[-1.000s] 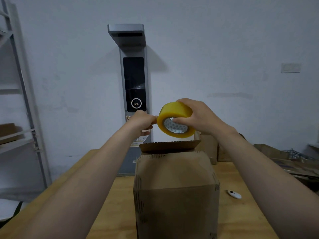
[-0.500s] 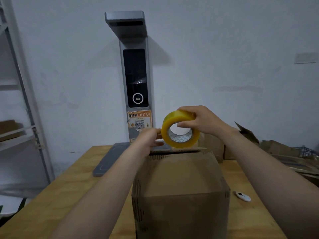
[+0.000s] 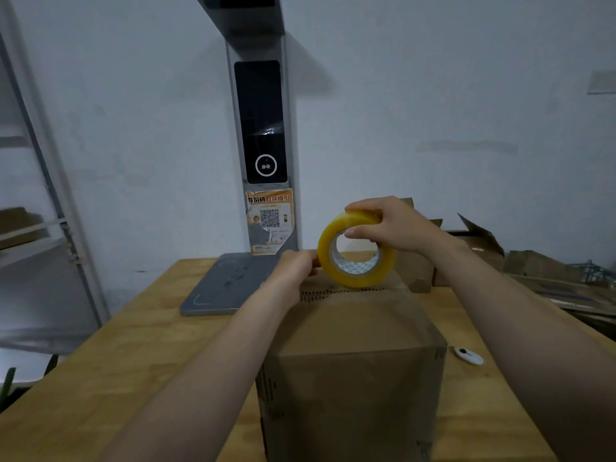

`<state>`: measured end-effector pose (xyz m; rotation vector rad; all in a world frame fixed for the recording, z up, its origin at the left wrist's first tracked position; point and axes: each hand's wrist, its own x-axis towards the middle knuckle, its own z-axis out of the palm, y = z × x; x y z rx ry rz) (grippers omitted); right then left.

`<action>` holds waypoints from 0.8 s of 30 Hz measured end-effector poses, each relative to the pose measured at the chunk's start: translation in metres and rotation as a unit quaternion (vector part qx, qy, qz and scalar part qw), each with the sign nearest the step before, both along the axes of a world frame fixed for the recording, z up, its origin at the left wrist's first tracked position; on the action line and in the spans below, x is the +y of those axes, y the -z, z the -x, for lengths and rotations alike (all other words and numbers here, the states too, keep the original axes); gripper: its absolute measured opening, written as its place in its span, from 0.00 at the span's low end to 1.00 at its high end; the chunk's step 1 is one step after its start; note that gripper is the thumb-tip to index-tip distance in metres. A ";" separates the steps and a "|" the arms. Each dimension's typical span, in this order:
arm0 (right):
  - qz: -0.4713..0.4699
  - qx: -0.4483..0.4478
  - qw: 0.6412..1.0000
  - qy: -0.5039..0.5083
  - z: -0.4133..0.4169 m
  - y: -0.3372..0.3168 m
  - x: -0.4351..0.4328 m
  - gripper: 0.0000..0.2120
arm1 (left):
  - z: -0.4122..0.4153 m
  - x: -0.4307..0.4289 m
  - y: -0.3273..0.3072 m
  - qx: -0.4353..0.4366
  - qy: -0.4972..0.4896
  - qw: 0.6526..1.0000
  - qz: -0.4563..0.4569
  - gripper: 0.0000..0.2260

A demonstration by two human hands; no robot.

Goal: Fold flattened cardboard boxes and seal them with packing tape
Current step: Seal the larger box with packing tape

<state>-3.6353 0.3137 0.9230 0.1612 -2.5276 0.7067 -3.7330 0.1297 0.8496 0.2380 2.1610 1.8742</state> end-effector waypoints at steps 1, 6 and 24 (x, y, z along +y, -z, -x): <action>-0.008 -0.004 1.000 0.002 -0.001 0.000 0.001 0.28 | -0.009 -0.002 -0.005 0.002 0.000 1.000 0.010 0.18; -0.014 -0.013 1.000 0.008 -0.012 0.014 0.004 0.29 | -0.019 -0.004 -0.009 0.012 -0.001 0.998 0.058 0.10; 0.085 0.034 0.996 0.005 -0.023 0.060 0.018 0.37 | -0.021 -0.005 -0.004 0.093 0.017 0.994 0.048 0.20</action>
